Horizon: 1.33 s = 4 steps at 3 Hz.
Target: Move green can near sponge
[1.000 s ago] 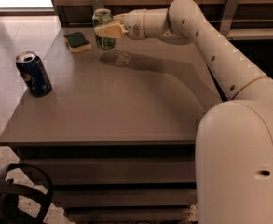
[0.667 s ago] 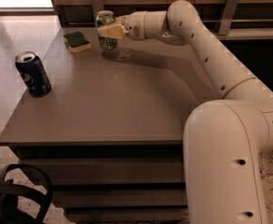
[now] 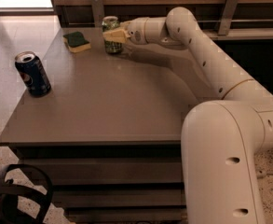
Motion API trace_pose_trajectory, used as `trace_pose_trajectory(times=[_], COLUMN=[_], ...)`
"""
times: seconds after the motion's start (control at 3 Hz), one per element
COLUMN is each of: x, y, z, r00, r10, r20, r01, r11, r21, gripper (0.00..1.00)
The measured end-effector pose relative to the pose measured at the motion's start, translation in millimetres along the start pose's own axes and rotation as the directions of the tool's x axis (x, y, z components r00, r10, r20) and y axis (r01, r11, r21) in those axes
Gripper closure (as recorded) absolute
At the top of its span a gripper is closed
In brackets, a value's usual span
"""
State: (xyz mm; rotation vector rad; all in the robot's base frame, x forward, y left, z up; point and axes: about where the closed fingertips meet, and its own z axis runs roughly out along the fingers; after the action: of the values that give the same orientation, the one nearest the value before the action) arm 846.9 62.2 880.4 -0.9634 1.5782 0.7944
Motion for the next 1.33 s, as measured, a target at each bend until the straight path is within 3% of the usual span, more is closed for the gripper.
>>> trace_pose_trajectory(times=[0.33, 1.33], x=[0.1, 2.0], y=[1.7, 7.3], z=[3.4, 12.9], r00=[1.000, 1.000], r10=[0.001, 0.004], r20=[0.001, -0.001], r01=[-0.001, -0.004], r11=[1.0000, 0.9998], r21=[-0.004, -0.018], gripper=[0.84, 0.13])
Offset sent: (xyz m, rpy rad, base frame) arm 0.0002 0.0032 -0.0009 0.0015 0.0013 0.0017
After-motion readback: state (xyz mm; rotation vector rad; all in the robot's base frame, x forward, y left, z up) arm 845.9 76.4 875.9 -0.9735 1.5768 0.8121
